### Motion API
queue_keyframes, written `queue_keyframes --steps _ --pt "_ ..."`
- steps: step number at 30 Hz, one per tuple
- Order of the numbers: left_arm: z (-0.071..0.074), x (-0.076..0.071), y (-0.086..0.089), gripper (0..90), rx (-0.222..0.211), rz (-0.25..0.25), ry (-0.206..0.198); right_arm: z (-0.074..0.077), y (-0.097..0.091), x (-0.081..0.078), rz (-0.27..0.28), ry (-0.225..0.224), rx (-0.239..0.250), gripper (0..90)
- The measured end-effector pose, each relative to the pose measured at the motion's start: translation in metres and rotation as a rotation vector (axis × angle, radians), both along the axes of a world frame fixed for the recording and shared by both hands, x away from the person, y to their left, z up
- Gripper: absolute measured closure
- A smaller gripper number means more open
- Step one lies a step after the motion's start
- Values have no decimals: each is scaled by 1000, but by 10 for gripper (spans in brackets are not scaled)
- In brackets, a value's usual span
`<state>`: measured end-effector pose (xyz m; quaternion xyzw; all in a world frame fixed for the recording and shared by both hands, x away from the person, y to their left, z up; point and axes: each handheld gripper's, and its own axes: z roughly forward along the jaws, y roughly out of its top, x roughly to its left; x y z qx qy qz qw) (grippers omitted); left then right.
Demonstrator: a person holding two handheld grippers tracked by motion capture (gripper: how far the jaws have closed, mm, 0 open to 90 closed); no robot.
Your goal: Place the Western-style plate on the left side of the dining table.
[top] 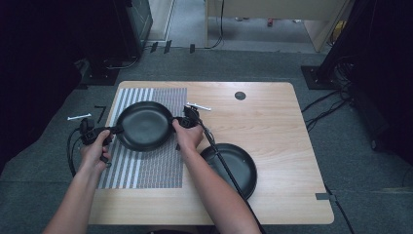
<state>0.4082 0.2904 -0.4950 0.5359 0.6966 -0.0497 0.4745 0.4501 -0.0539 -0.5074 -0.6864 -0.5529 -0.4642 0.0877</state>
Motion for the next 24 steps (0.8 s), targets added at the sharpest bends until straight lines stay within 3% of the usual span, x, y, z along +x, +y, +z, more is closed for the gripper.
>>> queue_keyframes --steps 9,24 --pt "-5 4 -1 828 16 3 21 -3 2 2 1 4 -22 825" --pt "-12 5 -7 797 100 -12 27 -10 4 4 5 5 -67 826"
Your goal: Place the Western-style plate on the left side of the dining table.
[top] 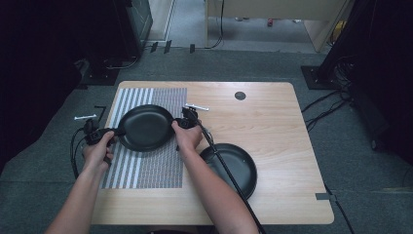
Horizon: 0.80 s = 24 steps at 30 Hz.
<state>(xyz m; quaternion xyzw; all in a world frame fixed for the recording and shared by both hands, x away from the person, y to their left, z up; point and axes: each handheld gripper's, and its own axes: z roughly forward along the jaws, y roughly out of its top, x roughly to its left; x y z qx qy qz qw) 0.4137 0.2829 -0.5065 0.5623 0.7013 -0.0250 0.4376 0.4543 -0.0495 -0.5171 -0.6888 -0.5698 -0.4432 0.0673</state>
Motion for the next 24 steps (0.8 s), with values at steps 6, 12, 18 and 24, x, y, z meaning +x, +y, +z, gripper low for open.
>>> queue_keyframes --steps 6,12,18,24 --pt "-1 -1 -2 779 31 -1 -2 0 1 0 6 -24 -17 828" --pt "0 -2 -9 743 115 -12 -14 1 3 -2 10 -46 -37 825" --pt "9 -2 -27 645 312 -47 -35 0 7 -3 26 -84 -68 797" --pt "12 -5 -33 429 393 -5 -33 0 15 -10 64 -141 -146 683"
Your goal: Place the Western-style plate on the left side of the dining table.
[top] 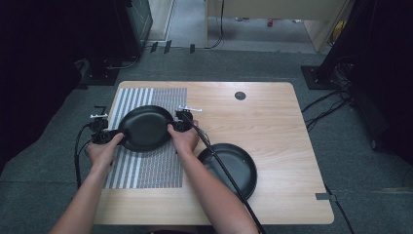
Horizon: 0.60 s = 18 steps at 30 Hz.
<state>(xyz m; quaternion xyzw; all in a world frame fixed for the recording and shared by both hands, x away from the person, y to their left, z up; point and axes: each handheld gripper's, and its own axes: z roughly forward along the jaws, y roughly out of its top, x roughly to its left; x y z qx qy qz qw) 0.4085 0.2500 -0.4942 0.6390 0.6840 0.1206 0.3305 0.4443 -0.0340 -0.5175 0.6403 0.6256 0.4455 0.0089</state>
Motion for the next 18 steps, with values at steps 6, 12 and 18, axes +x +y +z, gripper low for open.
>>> queue_keyframes --steps 6,12,18 --pt "10 -4 -2 207 88 6 -13 11 2 -6 -13 -136 -133 571" --pt "22 -12 -8 134 83 -11 -57 36 -2 -13 -18 -226 -159 544" --pt "30 -25 -16 104 91 -48 -103 57 -10 -20 37 -237 -78 449"
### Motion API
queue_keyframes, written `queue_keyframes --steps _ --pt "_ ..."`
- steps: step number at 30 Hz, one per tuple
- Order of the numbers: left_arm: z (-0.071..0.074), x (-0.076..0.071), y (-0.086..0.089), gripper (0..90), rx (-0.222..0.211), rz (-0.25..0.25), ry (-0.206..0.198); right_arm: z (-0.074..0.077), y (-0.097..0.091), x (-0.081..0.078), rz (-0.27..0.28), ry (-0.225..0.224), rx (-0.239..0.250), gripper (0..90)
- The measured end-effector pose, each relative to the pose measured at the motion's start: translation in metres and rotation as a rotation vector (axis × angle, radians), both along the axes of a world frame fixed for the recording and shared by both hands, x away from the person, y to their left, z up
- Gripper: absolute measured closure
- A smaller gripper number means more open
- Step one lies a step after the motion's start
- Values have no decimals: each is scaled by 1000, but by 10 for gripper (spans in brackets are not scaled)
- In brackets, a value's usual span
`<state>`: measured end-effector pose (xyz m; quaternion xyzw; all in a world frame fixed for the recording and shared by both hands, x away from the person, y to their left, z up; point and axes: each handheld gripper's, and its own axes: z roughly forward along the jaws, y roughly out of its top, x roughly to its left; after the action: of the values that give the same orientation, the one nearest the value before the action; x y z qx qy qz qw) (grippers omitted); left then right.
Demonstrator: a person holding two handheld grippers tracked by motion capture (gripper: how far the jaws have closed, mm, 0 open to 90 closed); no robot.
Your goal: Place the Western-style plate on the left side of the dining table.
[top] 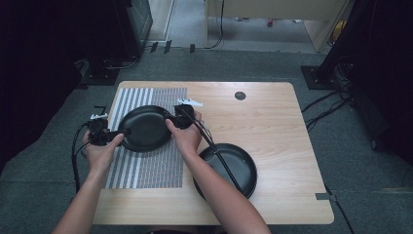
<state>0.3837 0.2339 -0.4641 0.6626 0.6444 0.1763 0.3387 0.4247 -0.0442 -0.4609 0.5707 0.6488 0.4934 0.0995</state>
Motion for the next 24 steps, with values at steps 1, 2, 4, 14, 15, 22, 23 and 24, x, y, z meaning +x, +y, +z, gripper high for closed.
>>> queue_keyframes --steps 1,2,4,14,15,22,23,24 --pt "1 -3 -1 100 1 -5 -8 3 -1 -2 12 -16 -12 419" --pt "3 -5 -2 98 -1 -10 -15 7 -3 -4 19 -33 -33 393" --pt "5 -11 -5 94 -10 -23 -22 13 -6 -9 22 -59 -88 376" --pt "25 -39 -22 74 -44 -82 -82 33 -35 -29 83 -61 -82 290" --pt "25 -39 -22 62 -44 -82 -82 33 -35 -29 83 -61 -82 290" --pt "30 -58 -28 37 -50 -109 -120 45 -60 -46 88 -91 -83 269" --pt "30 -61 -29 37 -50 -110 -122 45 -64 -48 90 -95 -86 269" --pt "30 -63 -29 37 -50 -112 -124 46 -67 -50 91 -97 -89 268"
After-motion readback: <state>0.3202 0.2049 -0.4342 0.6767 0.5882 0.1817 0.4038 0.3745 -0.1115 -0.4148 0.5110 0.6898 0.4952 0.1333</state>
